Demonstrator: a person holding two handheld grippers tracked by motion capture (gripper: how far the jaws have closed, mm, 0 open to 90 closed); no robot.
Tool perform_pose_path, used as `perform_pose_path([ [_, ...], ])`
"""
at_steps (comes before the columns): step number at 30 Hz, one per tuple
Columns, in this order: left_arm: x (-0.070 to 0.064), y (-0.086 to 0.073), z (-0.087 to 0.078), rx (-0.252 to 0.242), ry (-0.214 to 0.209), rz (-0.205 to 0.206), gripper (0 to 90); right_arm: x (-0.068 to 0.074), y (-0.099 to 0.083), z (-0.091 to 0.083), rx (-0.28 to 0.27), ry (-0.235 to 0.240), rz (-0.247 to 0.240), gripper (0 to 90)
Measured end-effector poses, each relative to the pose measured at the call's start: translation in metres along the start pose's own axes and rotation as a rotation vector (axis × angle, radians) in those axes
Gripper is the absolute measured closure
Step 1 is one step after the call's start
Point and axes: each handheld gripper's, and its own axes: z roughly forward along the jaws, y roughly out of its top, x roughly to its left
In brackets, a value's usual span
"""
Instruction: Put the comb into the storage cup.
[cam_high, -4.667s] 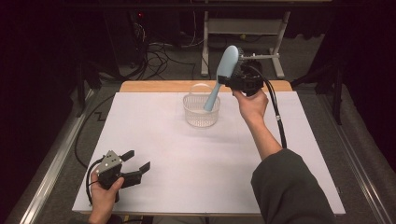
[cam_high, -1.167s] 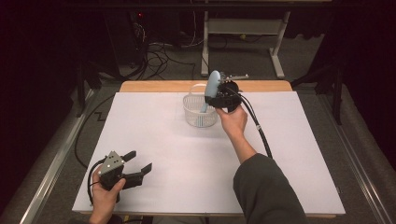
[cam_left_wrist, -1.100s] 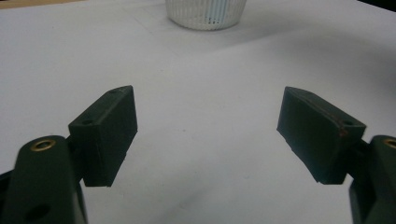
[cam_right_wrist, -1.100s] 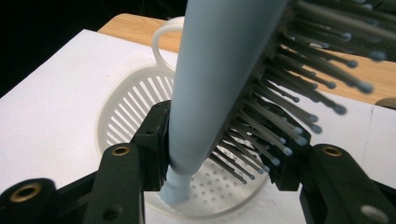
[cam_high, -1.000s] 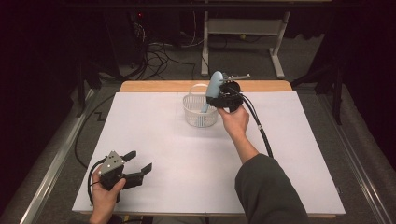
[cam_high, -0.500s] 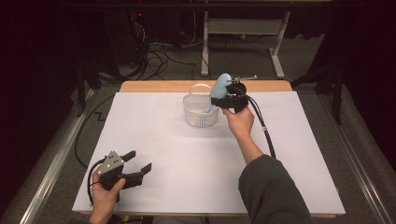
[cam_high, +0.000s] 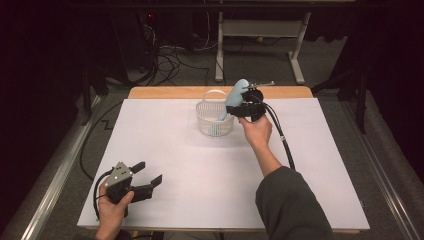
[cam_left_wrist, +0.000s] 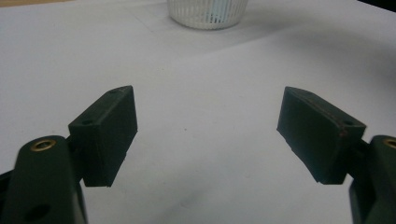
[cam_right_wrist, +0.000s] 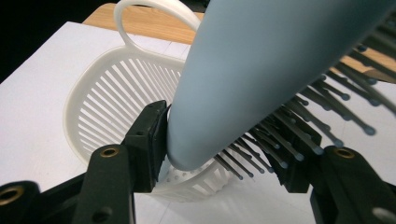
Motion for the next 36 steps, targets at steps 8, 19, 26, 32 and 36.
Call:
perform_pose_path([
  [8, 0.0, 0.0, 0.0, -0.001, 0.001, 0.0, 21.0, -0.001, -0.002, 0.0, 0.015, -0.012, -0.004, 41.3],
  [19, 0.0, 0.0, 0.0, -0.002, 0.002, 0.0, 21.0, -0.001, -0.001, -0.003, 0.011, -0.007, -0.014, 40.2],
  [26, 0.0, 0.0, 0.0, -0.002, 0.002, 0.0, 21.0, 0.0, -0.002, -0.006, 0.0, -0.01, -0.023, 39.3],
  [32, 0.0, 0.0, 0.0, -0.001, 0.003, 0.0, 21.0, 0.0, -0.004, -0.009, -0.012, -0.017, -0.034, 37.7],
  [36, 0.0, 0.0, 0.0, -0.001, 0.002, -0.001, 21.0, 0.001, -0.004, -0.013, -0.021, -0.023, -0.047, 37.8],
])
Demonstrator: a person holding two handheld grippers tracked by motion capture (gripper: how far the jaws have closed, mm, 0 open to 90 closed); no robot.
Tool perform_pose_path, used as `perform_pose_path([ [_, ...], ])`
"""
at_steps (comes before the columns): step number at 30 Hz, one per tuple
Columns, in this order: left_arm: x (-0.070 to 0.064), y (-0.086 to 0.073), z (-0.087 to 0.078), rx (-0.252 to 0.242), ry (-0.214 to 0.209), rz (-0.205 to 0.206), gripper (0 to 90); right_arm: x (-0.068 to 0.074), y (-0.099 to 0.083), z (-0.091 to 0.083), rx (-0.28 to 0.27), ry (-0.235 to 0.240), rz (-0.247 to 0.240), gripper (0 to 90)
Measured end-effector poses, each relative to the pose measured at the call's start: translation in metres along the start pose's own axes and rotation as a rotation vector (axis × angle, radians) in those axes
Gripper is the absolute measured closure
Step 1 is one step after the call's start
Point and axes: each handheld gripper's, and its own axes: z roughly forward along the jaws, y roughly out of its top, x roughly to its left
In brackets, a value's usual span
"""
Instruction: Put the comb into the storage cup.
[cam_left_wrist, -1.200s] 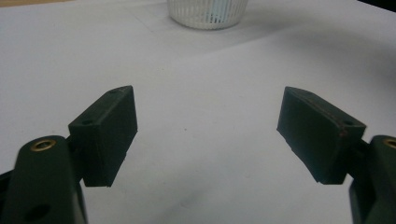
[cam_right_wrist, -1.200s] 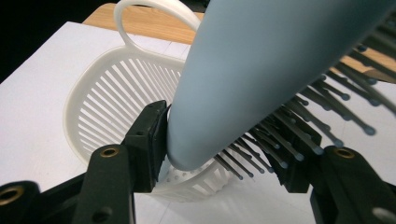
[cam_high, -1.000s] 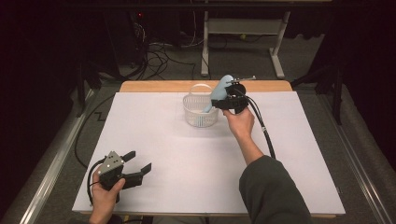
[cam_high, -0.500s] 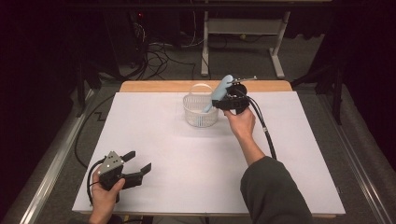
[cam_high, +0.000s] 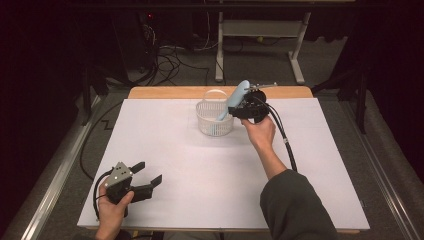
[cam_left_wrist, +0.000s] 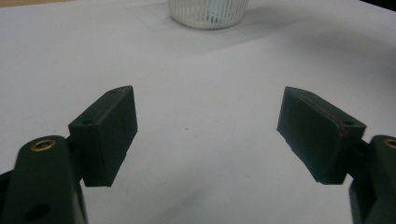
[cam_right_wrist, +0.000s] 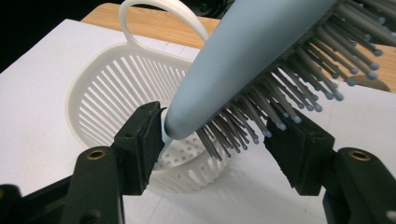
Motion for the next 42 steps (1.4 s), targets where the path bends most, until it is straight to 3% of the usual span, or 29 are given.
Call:
perform_pose_path([
  [21, 0.002, -0.001, -0.002, -0.005, 0.002, -0.012, 21.0, 0.003, -0.004, -0.014, -0.043, -0.024, -0.067, 35.5],
  [42, 0.002, -0.001, -0.002, -0.011, -0.003, -0.014, 21.0, -0.006, -0.007, -0.029, -0.077, -0.035, -0.076, 35.1],
])
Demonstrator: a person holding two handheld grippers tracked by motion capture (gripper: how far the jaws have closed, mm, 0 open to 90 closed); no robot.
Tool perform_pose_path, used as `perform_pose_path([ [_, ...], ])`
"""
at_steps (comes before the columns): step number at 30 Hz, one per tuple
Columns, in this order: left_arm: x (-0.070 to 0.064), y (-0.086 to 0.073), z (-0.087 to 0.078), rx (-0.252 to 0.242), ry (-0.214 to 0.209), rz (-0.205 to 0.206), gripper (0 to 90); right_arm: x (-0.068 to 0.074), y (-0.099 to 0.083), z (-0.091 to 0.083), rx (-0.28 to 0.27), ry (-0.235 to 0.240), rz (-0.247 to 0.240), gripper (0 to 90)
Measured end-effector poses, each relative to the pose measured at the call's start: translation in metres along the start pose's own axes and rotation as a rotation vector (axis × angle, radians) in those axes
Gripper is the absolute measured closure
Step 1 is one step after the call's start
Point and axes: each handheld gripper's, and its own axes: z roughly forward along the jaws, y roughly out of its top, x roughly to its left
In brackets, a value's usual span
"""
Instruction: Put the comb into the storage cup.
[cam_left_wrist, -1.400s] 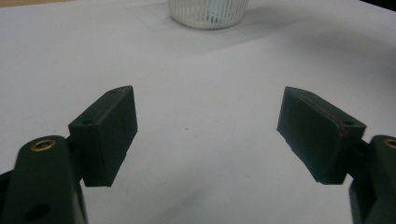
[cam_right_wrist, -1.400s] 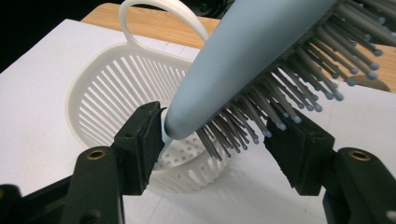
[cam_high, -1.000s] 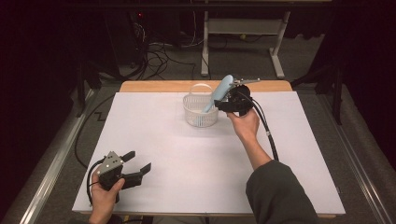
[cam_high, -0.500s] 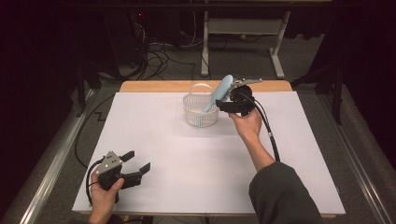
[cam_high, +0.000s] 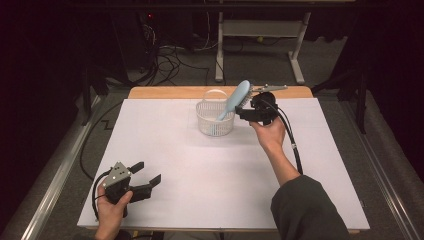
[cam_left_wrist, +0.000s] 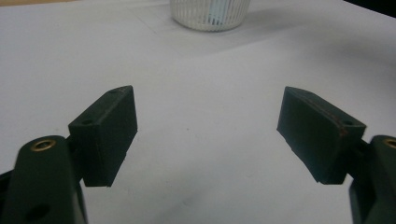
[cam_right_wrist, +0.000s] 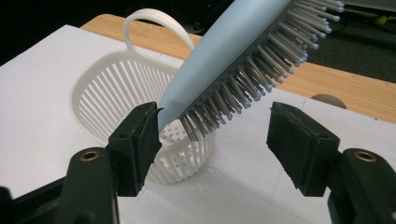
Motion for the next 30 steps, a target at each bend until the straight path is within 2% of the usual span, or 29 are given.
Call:
perform_pose_path([
  [30, 0.0, 0.0, -0.001, -0.004, 0.005, 0.002, 21.0, -0.004, -0.01, -0.012, -0.004, 0.001, -0.012, 34.8],
])
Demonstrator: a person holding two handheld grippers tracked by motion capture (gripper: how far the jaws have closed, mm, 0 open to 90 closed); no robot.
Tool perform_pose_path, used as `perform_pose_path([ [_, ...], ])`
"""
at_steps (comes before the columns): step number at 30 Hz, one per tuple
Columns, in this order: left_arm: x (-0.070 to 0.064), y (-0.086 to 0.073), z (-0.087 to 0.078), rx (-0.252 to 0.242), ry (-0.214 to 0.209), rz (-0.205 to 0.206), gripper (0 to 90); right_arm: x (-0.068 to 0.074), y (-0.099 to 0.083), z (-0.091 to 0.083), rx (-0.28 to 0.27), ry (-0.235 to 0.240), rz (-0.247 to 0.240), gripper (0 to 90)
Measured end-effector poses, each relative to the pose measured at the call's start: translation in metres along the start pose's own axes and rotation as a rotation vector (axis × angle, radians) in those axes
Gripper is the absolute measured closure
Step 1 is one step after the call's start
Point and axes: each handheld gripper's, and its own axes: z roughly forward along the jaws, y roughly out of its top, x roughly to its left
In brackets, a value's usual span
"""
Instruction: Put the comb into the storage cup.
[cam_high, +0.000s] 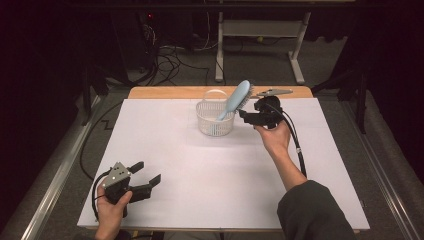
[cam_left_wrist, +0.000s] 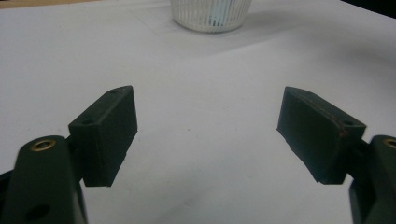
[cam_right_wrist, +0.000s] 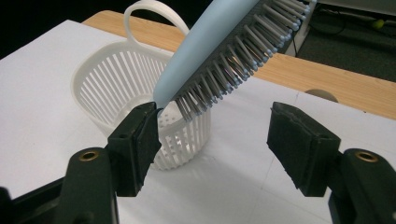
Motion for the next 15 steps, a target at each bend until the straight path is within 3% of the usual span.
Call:
perform_pose_path([
  [15, 0.0015, -0.0002, -0.0002, -0.004, -0.003, -0.005, 21.0, -0.0062, -0.0037, -0.0091, -0.009, -0.004, -0.002, 34.4],
])
